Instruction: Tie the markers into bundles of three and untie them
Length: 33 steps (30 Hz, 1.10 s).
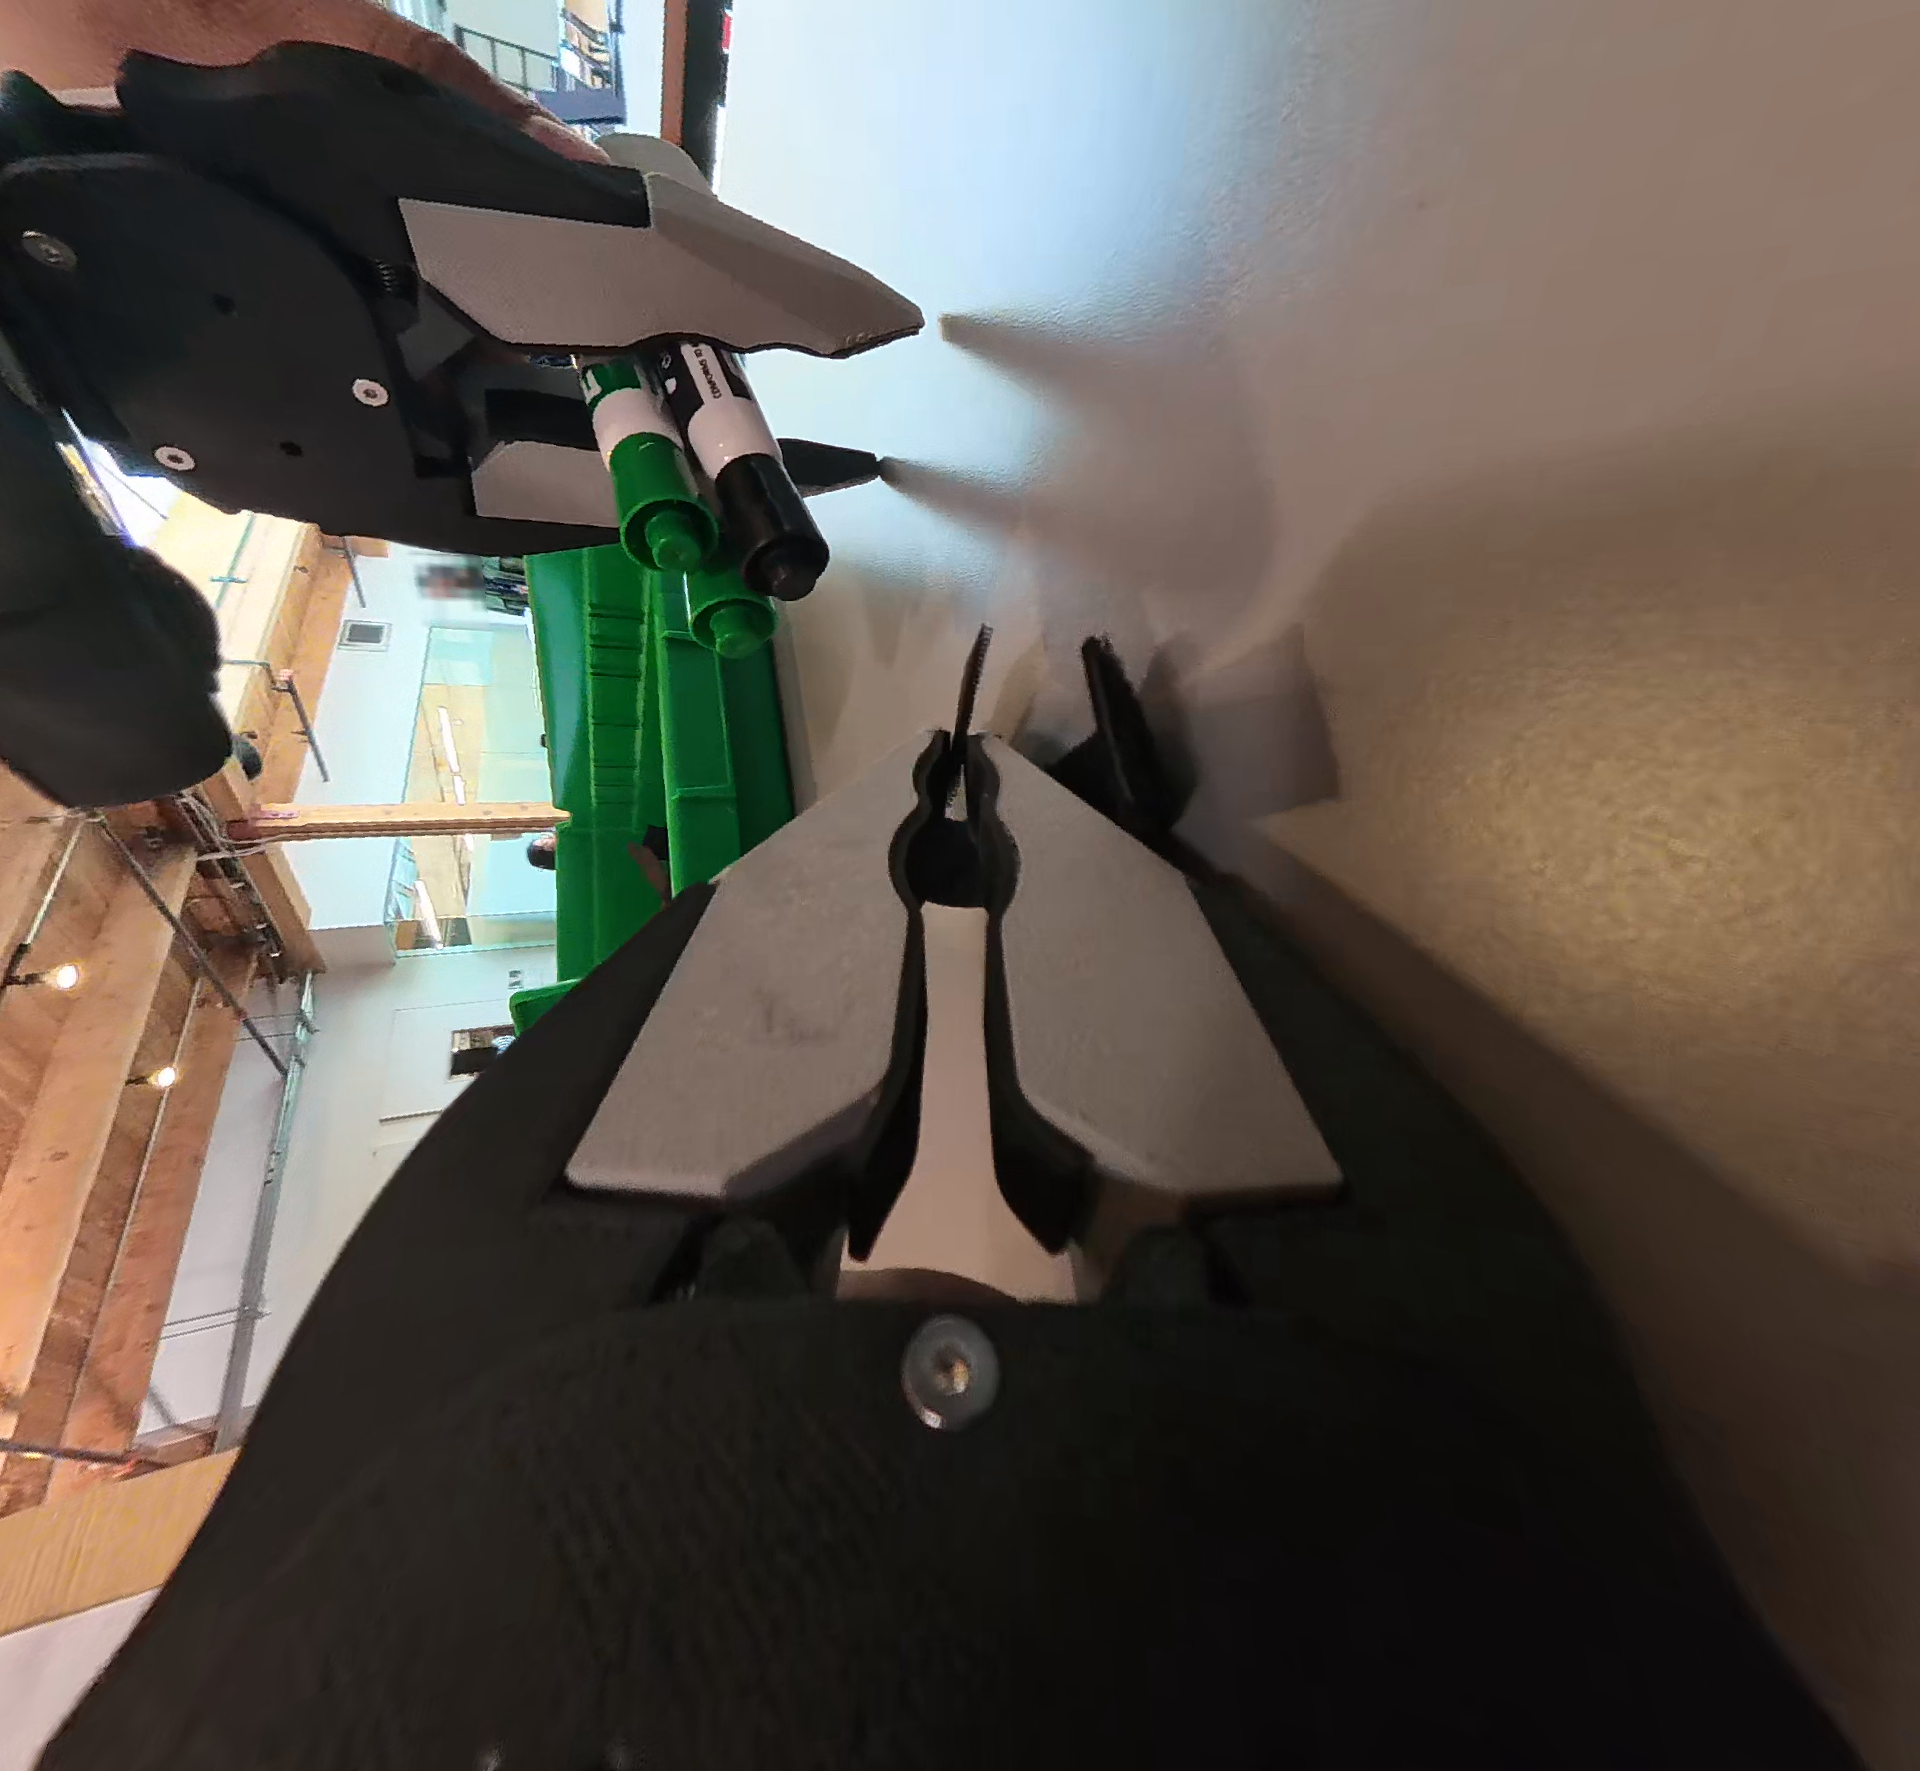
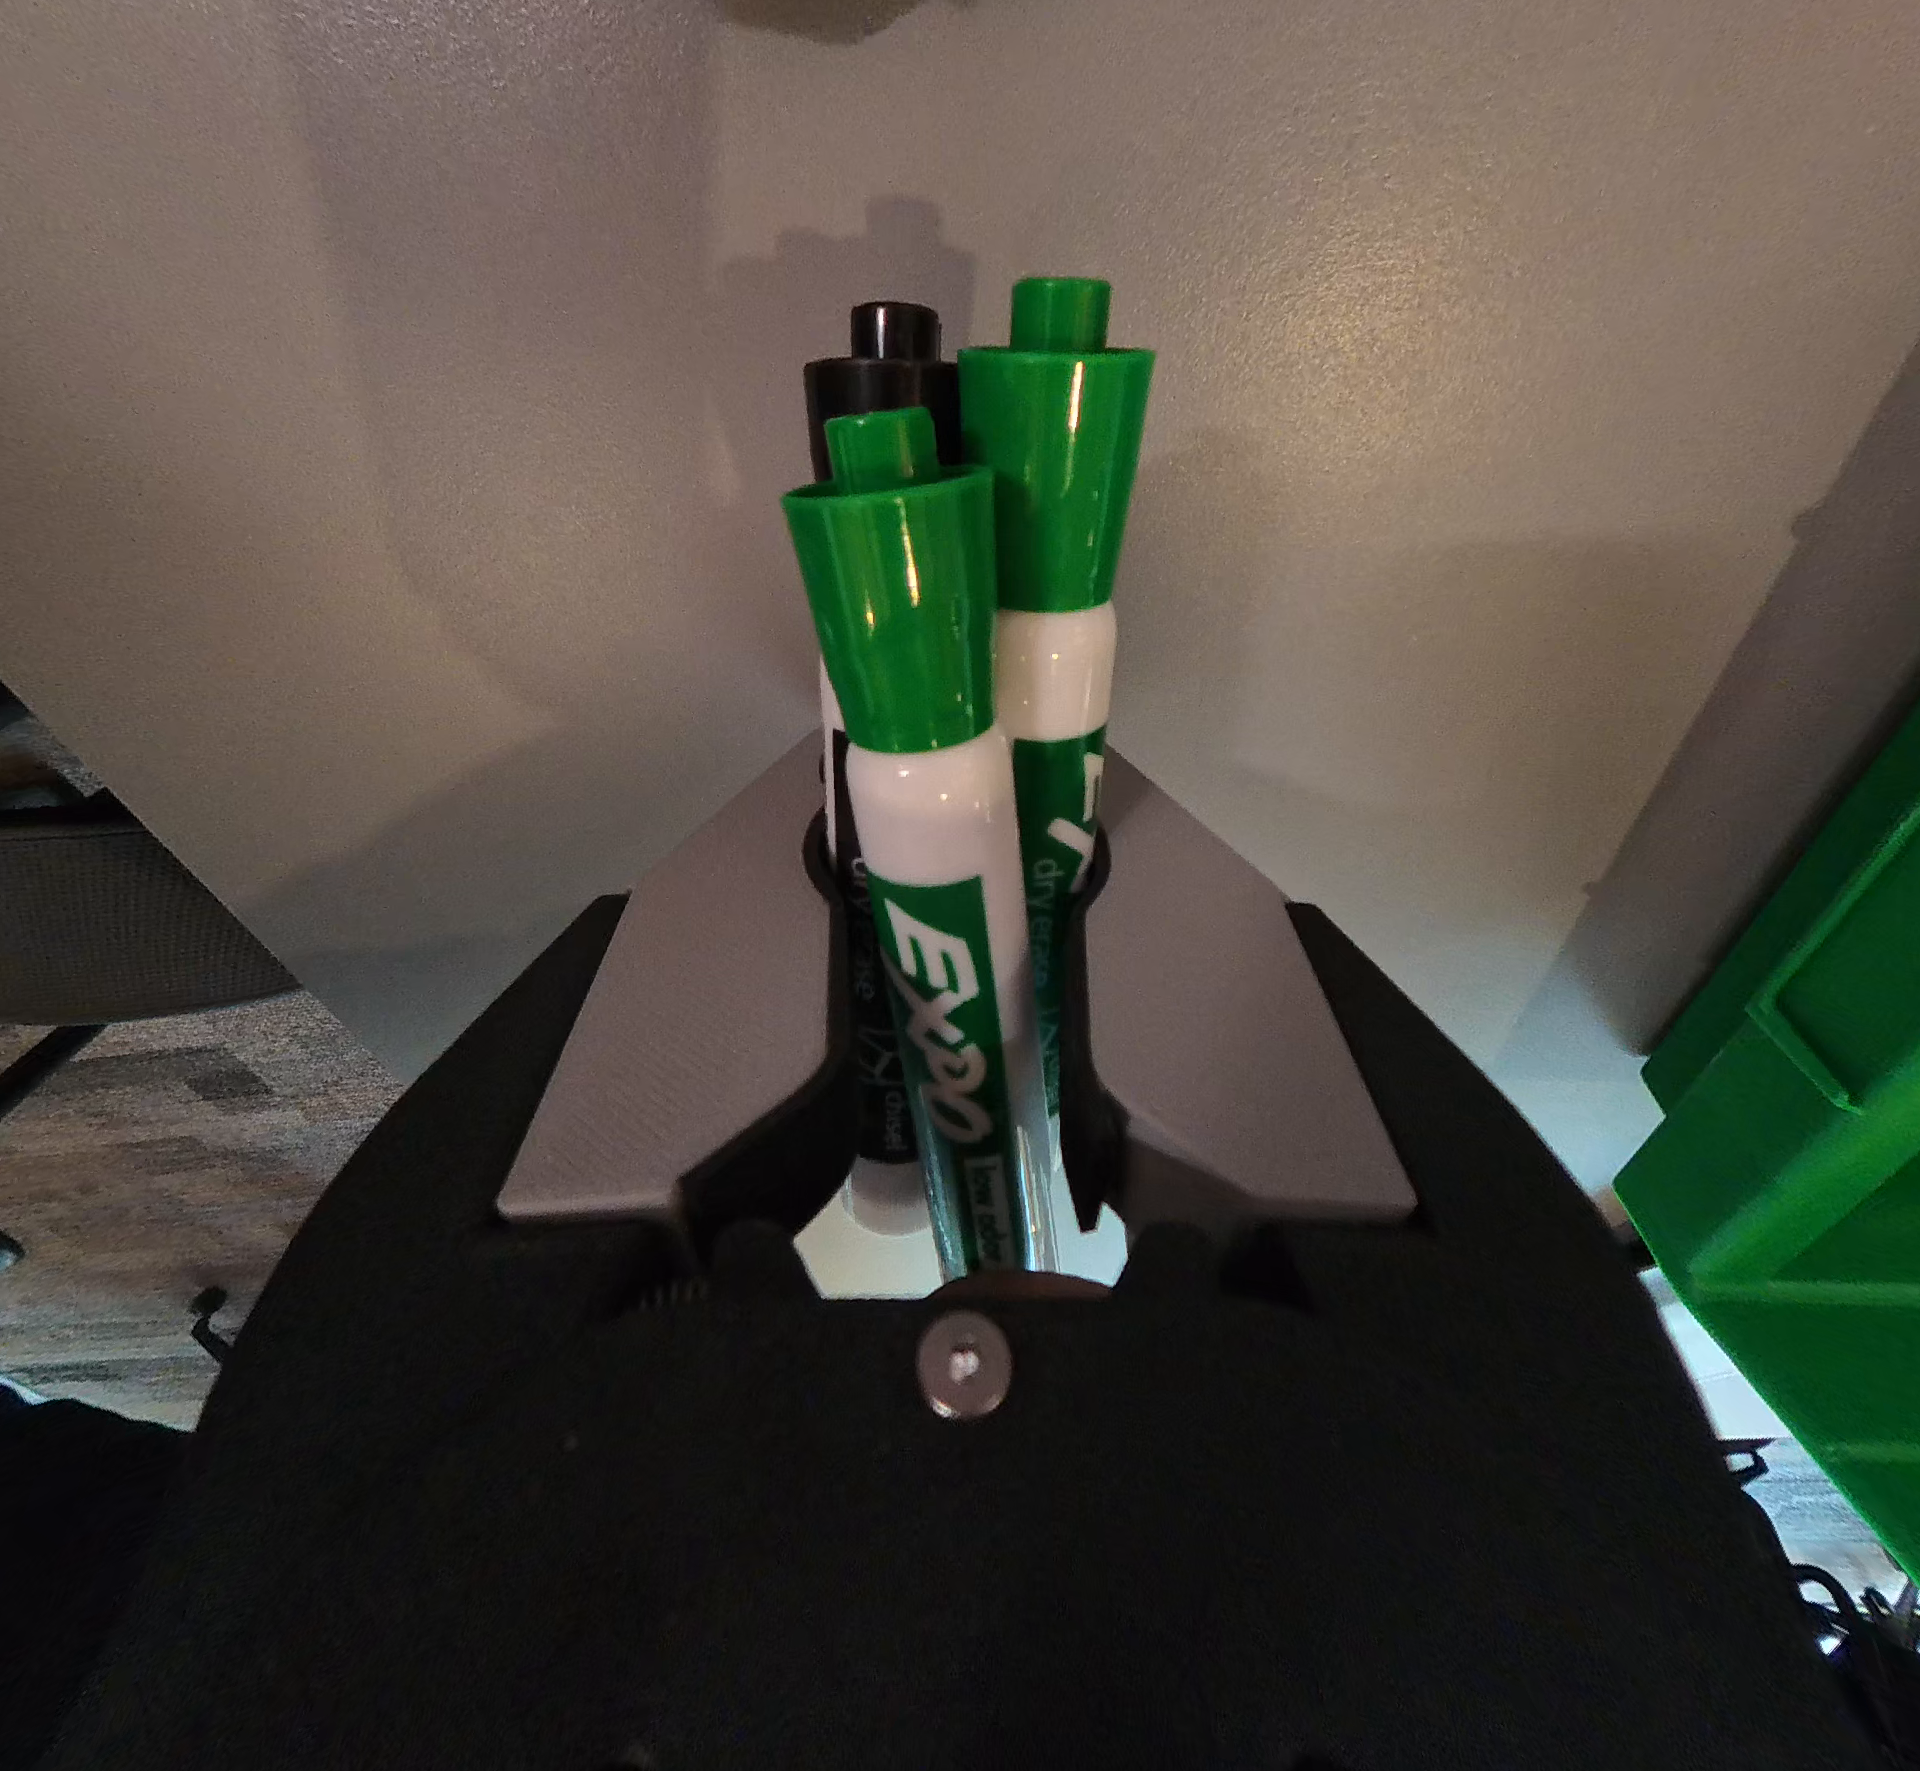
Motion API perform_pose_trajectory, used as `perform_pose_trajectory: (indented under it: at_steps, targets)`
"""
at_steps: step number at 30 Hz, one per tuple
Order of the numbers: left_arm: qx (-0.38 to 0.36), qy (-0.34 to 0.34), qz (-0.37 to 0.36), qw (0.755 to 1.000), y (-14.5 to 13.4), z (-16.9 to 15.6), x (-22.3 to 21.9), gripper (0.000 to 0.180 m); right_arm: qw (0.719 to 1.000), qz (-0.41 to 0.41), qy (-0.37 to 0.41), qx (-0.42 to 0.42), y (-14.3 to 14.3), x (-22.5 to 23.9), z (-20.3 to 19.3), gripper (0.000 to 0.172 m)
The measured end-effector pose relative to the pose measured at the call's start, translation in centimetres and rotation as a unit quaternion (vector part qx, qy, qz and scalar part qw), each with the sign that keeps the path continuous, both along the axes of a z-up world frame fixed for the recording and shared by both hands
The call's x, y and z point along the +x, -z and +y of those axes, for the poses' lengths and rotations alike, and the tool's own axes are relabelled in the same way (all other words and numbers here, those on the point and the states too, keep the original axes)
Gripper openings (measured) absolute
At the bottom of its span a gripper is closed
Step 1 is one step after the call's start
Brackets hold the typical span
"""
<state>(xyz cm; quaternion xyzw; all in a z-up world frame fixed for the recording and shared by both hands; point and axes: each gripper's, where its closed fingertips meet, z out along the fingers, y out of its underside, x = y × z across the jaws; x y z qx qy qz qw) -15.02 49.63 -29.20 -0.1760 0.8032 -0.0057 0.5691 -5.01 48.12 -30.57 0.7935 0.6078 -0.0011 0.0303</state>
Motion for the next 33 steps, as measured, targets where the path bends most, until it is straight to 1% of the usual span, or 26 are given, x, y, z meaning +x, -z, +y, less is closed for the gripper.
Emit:
perform_pose_trajectory:
  at_steps: [20,27,31,33]
  targets:
    - [0.01,-0.004,-0.024,1.0,-0.4,-0.1,0.4,0.0,1.0,-0.004,0.007,0.003,0.0,0.0,0.0,0.037]
    - [0.025,-0.003,-0.035,0.999,-0.7,-0.1,0.5,0.0,1.0,-0.005,0.008,0.003,0.0,0.0,0.0,0.037]
    - [0.062,-0.003,-0.071,0.996,-2.1,0.0,0.6,0.0,1.0,-0.005,0.008,0.003,0.0,0.0,0.0,0.037]
    - [0.123,-0.013,-0.114,0.986,-3.9,0.3,0.6,0.0,1.0,-0.005,0.008,0.003,0.0,0.0,0.0,0.037]
